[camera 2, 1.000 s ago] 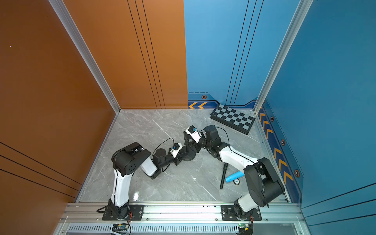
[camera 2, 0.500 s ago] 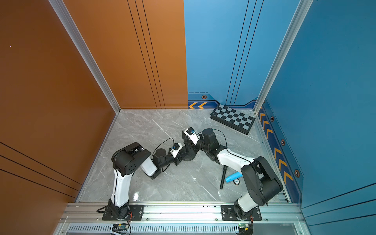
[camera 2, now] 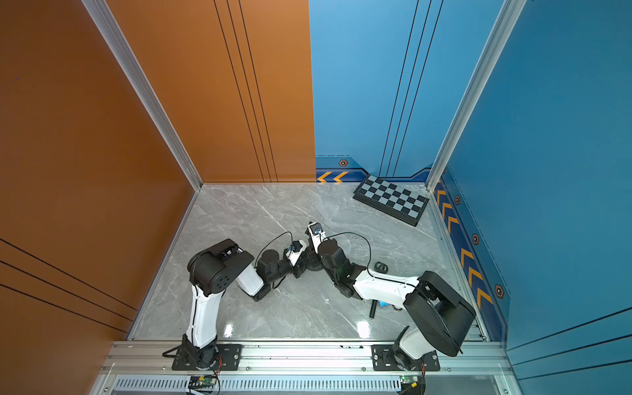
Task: Assemble a microphone stand
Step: Screw the microphone stand pole into the microphone stand base.
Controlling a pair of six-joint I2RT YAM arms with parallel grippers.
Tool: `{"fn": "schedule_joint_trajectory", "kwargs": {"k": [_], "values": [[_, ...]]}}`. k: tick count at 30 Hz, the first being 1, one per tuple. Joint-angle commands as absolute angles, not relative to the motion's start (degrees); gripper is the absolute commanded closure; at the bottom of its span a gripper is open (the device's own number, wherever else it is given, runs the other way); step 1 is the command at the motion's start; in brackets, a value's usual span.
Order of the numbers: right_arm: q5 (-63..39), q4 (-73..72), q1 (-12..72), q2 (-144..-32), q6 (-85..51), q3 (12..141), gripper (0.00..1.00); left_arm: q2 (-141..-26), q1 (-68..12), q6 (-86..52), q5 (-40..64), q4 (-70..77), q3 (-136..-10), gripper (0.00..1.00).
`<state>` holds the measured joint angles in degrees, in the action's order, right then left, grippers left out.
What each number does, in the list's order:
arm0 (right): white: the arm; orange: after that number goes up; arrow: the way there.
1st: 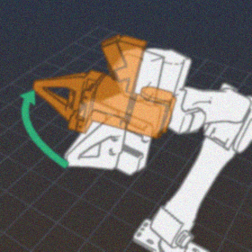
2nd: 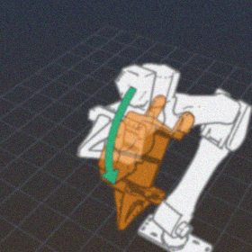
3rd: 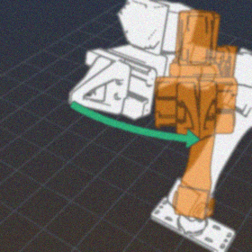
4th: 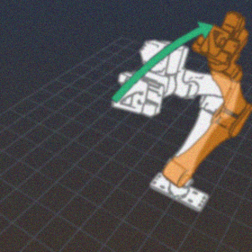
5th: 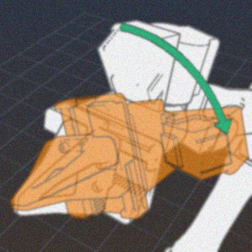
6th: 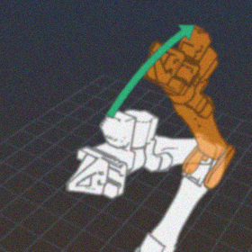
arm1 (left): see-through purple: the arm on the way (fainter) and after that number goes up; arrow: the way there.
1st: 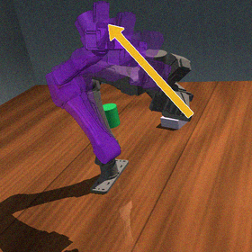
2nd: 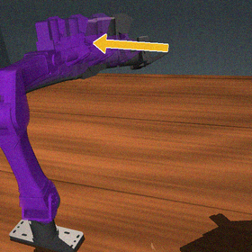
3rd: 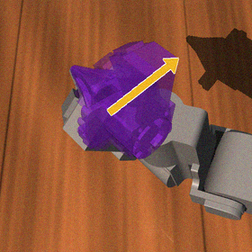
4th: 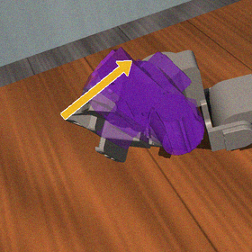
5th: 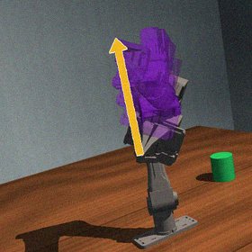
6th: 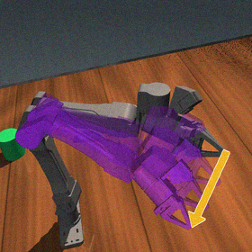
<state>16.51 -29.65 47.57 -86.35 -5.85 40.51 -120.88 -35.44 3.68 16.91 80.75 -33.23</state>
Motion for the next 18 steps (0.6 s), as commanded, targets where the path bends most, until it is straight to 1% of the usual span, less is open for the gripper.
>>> {"fn": "schedule_joint_trajectory", "kwargs": {"k": [1, 2, 4, 6, 8, 11, 15, 16, 18], "values": [[13.16, -25.51, 46.77, -85.50, -5.50, 39.87, 0.72, -121.38, -36.12, 5.26, 16.70, 76.03, -33.22, 0.57], [10.97, -25.57, 46.24, -84.99, -4.08, 40.11, 0.62, -121.38, -36.12, 5.31, 16.79, 75.98, -33.27, 0.57], [3.01, -25.05, 43.80, -84.21, -1.28, 40.64, 0.51, -121.38, -36.12, 5.27, 16.75, 75.94, -33.27, 0.57], [-6.76, -23.20, 40.64, -84.01, 0.35, 41.95, 0.45, -121.38, -36.12, 5.29, 16.86, 75.94, -33.22, 0.57], [-16.61, -21.07, 35.29, -84.57, 1.69, 43.66, 0.45, -121.38, -36.12, 5.28, 16.89, 75.88, -33.31, 0.57], [-26.01, -18.11, 31.99, -86.13, 5.15, 46.77, 0.41, -121.38, -36.12, 5.38, 16.87, 75.90, -33.31, 0.57], [-29.83, -15.47, 31.03, -88.50, 8.23, 50.16, 0.41, -121.29, -36.12, 5.32, 16.84, 75.85, -33.32, 0.57], [-29.88, -15.45, 30.94, -88.91, 8.28, 50.68, 0.43, -121.29, -36.12, 5.36, 16.81, 75.84, -33.33, 0.57], [-29.17, -15.23, 30.92, -89.45, 8.78, 51.45, 0.54, -121.29, -36.12, 5.34, 16.82, 75.77, -33.31, 0.57]]}}
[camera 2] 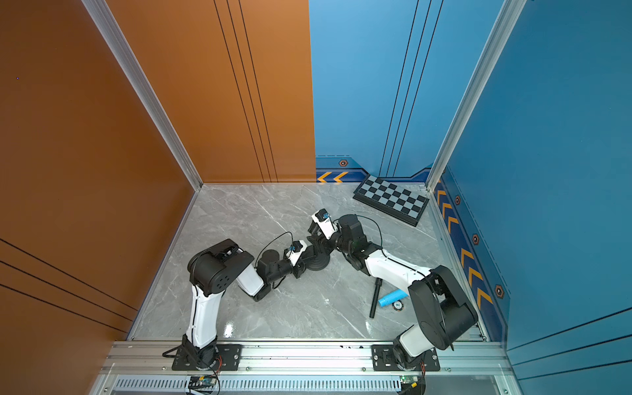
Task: Assemble a microphone stand
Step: Screw the microphone stand pole into the microphone stand base.
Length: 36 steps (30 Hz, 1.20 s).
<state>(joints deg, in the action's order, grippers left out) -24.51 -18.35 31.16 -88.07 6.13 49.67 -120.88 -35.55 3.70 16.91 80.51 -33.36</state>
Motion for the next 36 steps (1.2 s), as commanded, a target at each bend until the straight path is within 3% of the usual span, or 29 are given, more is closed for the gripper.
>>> {"fn": "schedule_joint_trajectory", "kwargs": {"k": [1, 5, 7, 9, 13, 16, 21, 23, 25, 28, 34, 36], "values": [[-28.50, -15.37, 30.93, -89.55, 8.75, 51.50, 0.63, -121.30, -36.12, 5.35, 16.79, 75.78, -33.32, 0.57], [-21.68, -16.30, 32.00, -88.69, 7.11, 49.79, 0.84, -121.29, -36.08, 5.38, 16.75, 75.68, -33.31, 0.57], [-13.91, -19.39, 33.26, -87.84, 3.45, 46.91, 0.86, -121.29, -36.12, 5.37, 16.75, 75.68, -33.39, 0.57], [-5.89, -24.91, 34.99, -87.01, -1.35, 42.55, 0.94, -121.33, -36.21, 5.38, 16.64, 75.67, -33.44, 0.57], [20.42, -33.87, 44.13, -86.37, -11.86, 34.76, 0.97, -121.29, -36.27, 5.45, 16.44, 75.59, -33.40, 0.57], [31.37, -34.19, 48.12, -88.22, -20.41, 34.38, 0.99, -121.29, -36.39, 5.58, 16.30, 75.48, -33.41, 0.57], [28.45, -28.99, 48.35, -88.70, -20.74, 39.53, 0.95, -121.32, -36.65, 5.89, 15.93, 75.24, -33.51, 0.57], [21.44, -28.39, 46.90, -88.31, -19.36, 40.58, 0.80, -121.29, -36.71, 5.98, 15.86, 75.15, -33.50, 0.57], [11.00, -26.55, 45.81, -87.70, -13.60, 41.82, 0.73, -121.29, -36.72, 6.02, 15.74, 75.15, -33.49, 0.57], [3.89, -23.87, 44.80, -85.55, -5.72, 42.30, 0.52, -121.28, -36.72, 6.17, 15.83, 75.21, -33.52, 0.57], [-17.82, -15.23, 35.45, -81.27, 4.14, 44.10, 0.35, -121.29, -36.74, 6.29, 16.03, 75.08, -33.49, 0.57], [-30.06, -8.34, 32.07, -82.22, 10.86, 46.57, 0.36, -121.34, -36.67, 6.28, 16.15, 75.09, -33.53, 0.57]]}}
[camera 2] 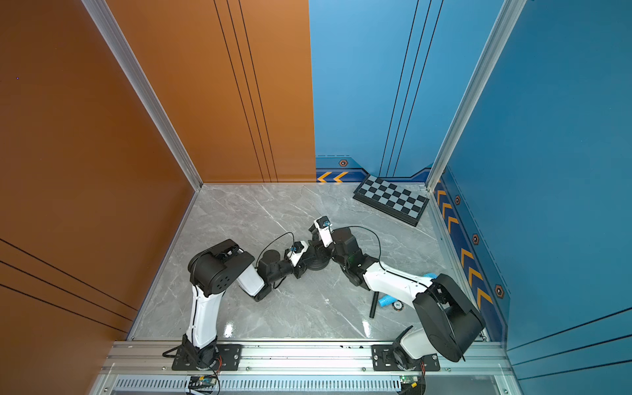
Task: Assemble a microphone stand
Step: Screw the microphone stand pole into the microphone stand base.
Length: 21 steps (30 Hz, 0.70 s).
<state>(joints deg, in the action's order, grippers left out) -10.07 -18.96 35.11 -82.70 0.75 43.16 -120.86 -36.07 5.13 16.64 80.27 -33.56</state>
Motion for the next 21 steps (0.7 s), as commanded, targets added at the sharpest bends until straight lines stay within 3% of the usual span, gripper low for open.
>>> {"fn": "schedule_joint_trajectory", "kwargs": {"k": [1, 4, 8, 21], "values": [[-34.75, -3.92, 30.63, -83.32, 14.93, 48.61, 0.37, -121.30, -36.74, 6.30, 16.17, 75.08, -33.50, 0.57], [-42.66, 5.31, 28.12, -86.84, 22.72, 53.58, 0.42, -121.29, -36.74, 6.31, 16.23, 75.04, -33.50, 0.57], [-47.94, 8.79, 26.24, -88.80, 27.04, 56.87, 0.43, -121.31, -36.65, 6.30, 16.22, 74.99, -33.50, 0.57], [-45.68, 9.95, 22.59, -93.12, 31.84, 62.76, 0.37, -121.30, -36.62, 6.34, 16.47, 75.02, -33.55, 0.57]]}}
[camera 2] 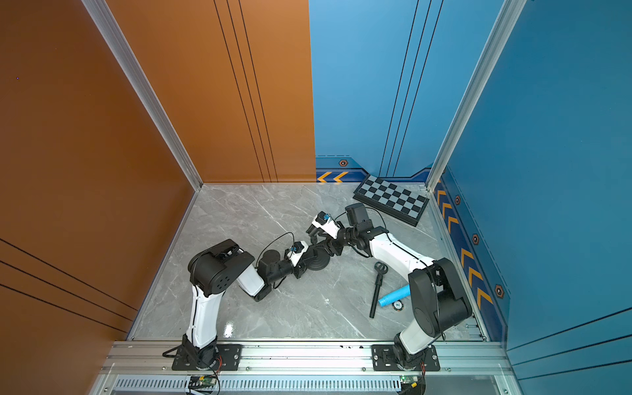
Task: Assemble a microphone stand
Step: Screw the microphone stand pole into the microphone stand base.
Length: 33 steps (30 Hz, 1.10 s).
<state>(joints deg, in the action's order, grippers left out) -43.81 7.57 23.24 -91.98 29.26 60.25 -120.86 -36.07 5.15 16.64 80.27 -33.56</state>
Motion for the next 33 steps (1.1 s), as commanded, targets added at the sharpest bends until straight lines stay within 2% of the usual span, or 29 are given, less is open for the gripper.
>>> {"fn": "schedule_joint_trajectory", "kwargs": {"k": [1, 11, 16, 26, 30, 33], "values": [[-46.24, 10.14, 22.35, -93.69, 32.19, 63.46, 0.36, -121.34, -36.65, 6.40, 16.55, 74.98, -33.55, 0.57], [-53.70, 16.89, 21.57, -98.49, 37.64, 71.05, 0.36, -121.22, -36.56, 6.33, 16.70, 74.81, -33.54, 0.57], [-54.32, 18.06, 22.13, -100.28, 38.63, 72.53, 0.39, -121.21, -36.52, 6.35, 16.73, 74.70, -33.57, 0.57], [-54.45, 17.75, 22.59, -102.15, 38.78, 72.94, 0.61, -121.11, -36.56, 6.49, 16.93, 74.34, -33.74, 0.57], [-52.18, 16.66, 22.85, -102.46, 37.75, 72.43, 0.78, -121.04, -36.56, 6.55, 16.92, 74.16, -33.75, 0.57], [-49.30, 10.28, 23.01, -101.14, 33.63, 68.74, 0.87, -121.03, -36.56, 6.51, 16.95, 74.03, -33.80, 0.57]]}}
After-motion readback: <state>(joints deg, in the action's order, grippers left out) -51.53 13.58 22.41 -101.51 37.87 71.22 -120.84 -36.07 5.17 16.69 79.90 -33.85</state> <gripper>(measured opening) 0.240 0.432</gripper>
